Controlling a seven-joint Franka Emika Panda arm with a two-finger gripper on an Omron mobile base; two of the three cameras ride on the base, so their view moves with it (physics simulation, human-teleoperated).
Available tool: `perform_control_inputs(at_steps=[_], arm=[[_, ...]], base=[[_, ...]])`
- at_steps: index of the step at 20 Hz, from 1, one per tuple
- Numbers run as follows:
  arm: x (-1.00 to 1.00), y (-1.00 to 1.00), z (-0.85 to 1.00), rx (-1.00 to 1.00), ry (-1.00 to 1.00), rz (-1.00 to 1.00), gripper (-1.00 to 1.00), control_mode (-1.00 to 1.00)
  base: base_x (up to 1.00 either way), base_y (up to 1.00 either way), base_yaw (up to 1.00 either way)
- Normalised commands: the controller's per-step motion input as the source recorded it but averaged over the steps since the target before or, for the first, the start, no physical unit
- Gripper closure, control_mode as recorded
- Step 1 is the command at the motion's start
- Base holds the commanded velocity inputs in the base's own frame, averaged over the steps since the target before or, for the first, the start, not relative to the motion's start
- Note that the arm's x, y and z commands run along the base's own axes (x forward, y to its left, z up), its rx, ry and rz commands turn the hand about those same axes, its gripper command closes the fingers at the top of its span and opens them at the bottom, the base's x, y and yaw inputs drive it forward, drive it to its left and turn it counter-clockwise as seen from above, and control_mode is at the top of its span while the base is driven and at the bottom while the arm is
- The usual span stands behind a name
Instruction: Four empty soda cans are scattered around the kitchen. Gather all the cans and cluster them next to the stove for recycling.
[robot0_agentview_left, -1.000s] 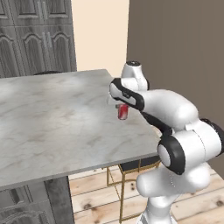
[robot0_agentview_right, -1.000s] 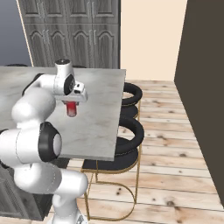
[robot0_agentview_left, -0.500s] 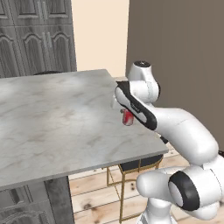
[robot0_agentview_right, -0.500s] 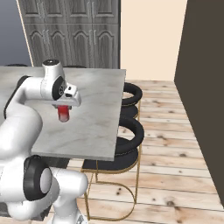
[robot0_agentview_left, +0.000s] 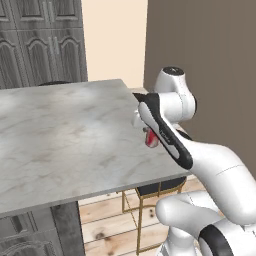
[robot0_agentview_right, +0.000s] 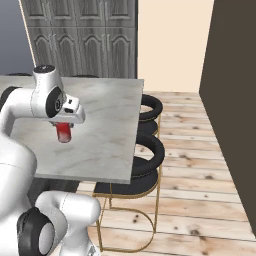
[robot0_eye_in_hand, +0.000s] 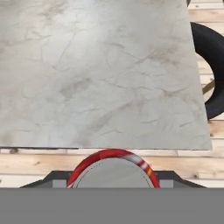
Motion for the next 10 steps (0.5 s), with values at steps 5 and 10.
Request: perform_control_inputs(at_steps=[5,10], arm=[[-0.65,-0.02,0.32,0.0,0.0,0.0,1.0,-1.0],[-0.69,-0.09,0.3,0.02,0.0,0.0,1.0,-1.0]], base=[[0.0,0.0,0.0],[0.0,0.0,0.0]])
